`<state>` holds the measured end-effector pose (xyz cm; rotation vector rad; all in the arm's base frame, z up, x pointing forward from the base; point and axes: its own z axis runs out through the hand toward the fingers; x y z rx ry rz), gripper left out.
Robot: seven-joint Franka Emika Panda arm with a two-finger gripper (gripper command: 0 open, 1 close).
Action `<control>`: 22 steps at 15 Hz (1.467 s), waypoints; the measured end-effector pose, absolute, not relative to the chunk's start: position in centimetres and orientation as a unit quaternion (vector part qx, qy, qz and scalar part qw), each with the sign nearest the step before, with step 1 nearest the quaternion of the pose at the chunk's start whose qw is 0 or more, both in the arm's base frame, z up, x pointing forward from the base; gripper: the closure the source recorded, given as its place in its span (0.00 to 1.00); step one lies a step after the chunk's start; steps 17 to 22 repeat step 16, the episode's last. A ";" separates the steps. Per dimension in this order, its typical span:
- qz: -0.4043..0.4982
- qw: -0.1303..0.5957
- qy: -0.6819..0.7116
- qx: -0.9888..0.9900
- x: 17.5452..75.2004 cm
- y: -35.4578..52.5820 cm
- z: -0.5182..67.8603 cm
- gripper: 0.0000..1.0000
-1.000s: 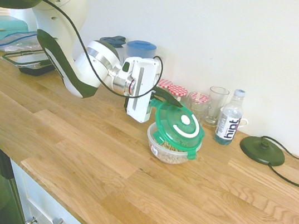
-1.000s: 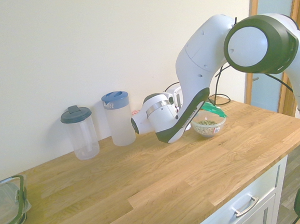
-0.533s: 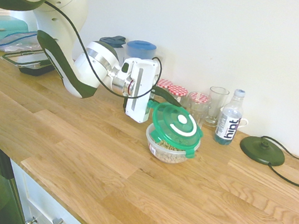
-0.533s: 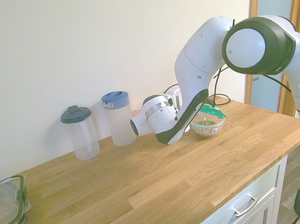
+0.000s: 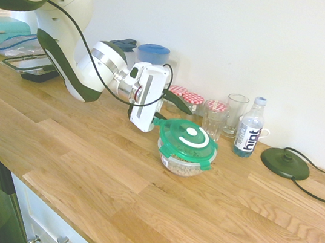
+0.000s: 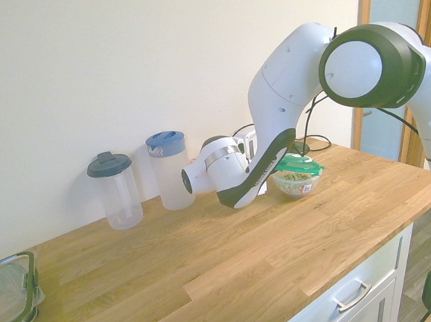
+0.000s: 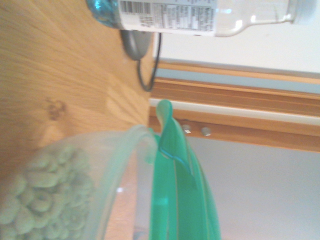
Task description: Cover the lid of food container
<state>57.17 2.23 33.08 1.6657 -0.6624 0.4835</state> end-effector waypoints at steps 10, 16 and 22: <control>0.078 0.402 -0.401 0.820 57.4 2.8 42.3 0.00; 0.000 0.219 -0.426 0.878 50.0 2.8 51.5 0.00; 0.000 0.219 -0.426 0.878 50.0 2.8 51.5 0.00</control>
